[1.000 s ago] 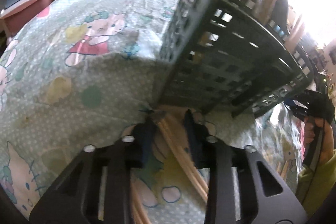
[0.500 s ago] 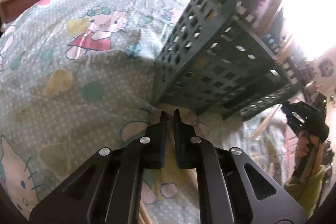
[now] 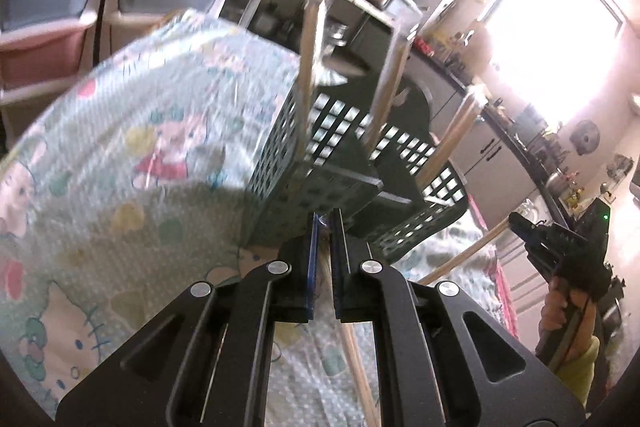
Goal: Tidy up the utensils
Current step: 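Lift the held chopsticks upright with both tools and carry them over the caddy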
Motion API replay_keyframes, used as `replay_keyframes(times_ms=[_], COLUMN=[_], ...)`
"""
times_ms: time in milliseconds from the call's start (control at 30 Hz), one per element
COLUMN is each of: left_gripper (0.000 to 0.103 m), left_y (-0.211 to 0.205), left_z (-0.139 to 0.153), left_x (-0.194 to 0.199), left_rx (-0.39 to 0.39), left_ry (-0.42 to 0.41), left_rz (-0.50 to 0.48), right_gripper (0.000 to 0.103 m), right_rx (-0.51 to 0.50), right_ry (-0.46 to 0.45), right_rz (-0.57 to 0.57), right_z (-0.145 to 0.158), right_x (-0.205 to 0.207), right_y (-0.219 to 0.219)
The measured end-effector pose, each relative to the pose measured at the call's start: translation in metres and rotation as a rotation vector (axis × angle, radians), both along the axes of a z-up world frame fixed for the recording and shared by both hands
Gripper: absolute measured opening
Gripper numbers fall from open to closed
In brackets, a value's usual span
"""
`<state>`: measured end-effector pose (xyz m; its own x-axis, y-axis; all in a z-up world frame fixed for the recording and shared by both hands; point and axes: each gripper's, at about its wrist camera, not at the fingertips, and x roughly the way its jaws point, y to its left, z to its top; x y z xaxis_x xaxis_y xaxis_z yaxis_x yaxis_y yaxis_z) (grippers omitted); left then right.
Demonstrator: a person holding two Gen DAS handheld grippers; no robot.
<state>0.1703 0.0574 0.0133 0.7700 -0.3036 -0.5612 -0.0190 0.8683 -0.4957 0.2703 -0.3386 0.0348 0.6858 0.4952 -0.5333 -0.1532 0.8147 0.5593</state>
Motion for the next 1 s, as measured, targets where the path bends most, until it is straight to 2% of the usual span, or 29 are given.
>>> replay_keyframes(times_ms=[433,733,1000], left_gripper=[0.003,0.003,0.002], left_y=[-0.014,-0.014,-0.015], left_z=[0.038,0.061,0.086], left_x=[-0.010,-0.015,-0.022], left_rx=[0.032,0.054,0.073], left_ry=[-0.124,-0.181,-0.237], left_rz=[0.006,-0.004,-0.012], right_gripper=[0.006,0.006,0.006], right_rx=[-0.107,-0.194,-0.225], right_ry=[-0.161,-0.269,-0.345], right_rz=[0.140,0.186,0.226], right_z=[0.042,0.064,0.081], right_x=[-0.047,-0.074,-0.093], right_y=[0.049,0.079,0.097])
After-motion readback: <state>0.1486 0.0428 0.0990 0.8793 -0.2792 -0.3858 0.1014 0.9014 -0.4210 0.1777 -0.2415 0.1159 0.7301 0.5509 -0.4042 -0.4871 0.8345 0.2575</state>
